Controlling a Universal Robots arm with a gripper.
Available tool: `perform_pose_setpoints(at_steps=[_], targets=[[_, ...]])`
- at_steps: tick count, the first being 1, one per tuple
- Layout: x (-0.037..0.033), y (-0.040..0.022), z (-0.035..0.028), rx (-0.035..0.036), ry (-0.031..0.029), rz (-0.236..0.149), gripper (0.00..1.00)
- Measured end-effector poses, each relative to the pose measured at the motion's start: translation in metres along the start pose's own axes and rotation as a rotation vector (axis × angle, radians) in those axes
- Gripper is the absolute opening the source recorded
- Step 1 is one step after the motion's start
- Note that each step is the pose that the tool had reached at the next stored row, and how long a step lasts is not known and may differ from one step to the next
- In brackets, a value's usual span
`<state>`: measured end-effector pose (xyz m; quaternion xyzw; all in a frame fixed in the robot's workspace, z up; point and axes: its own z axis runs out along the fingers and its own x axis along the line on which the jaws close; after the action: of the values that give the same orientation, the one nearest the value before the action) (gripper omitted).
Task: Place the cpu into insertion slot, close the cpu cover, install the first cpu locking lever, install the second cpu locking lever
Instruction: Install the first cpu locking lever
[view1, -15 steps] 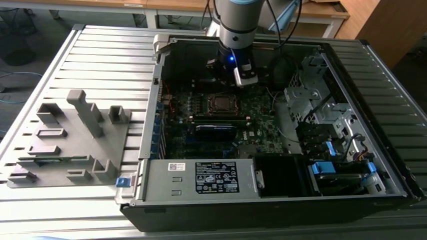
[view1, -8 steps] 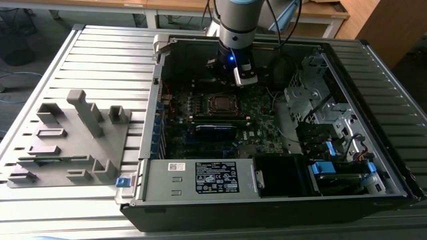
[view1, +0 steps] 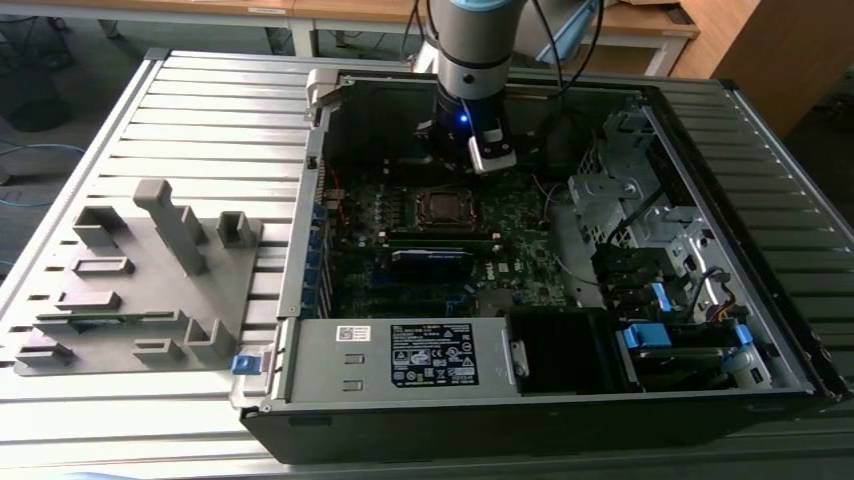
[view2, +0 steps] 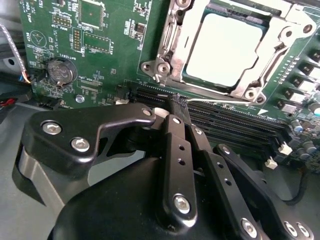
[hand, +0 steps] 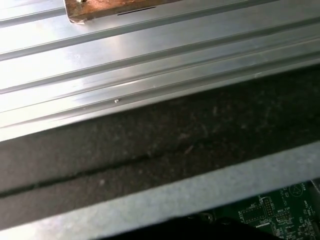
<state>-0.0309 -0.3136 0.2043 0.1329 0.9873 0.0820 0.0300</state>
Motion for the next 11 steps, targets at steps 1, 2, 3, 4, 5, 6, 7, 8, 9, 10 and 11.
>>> perform_pose_setpoints(at_steps=[1,2,3,4,5,6,7,8,9,10,11], targets=[[0.0,0.0,0.0001,-0.0008,-0.0027,0.0,0.11],[0.0001,-0.0001,0.0003,-0.0017,-0.006,-0.001,0.11],[0.0004,-0.0002,0.0004,-0.0028,-0.01,-0.002,0.11],[0.0008,-0.0003,0.0005,-0.0037,-0.0132,-0.002,0.11],[0.0015,-0.0005,0.0005,-0.0044,-0.0155,-0.003,0.11],[0.0022,-0.0007,0.0006,-0.005,-0.0176,-0.003,0.11],[0.0029,-0.0009,0.0007,-0.0056,-0.0196,-0.003,0.11],[0.0036,-0.0011,0.0007,-0.006,-0.0212,-0.003,0.11],[0.0049,-0.0015,0.0007,-0.0067,-0.0235,-0.004,0.11],[0.0059,-0.0018,0.0007,-0.007,-0.0247,-0.004,0.11],[0.0069,-0.002,0.0007,-0.0074,-0.0258,-0.004,0.11]])
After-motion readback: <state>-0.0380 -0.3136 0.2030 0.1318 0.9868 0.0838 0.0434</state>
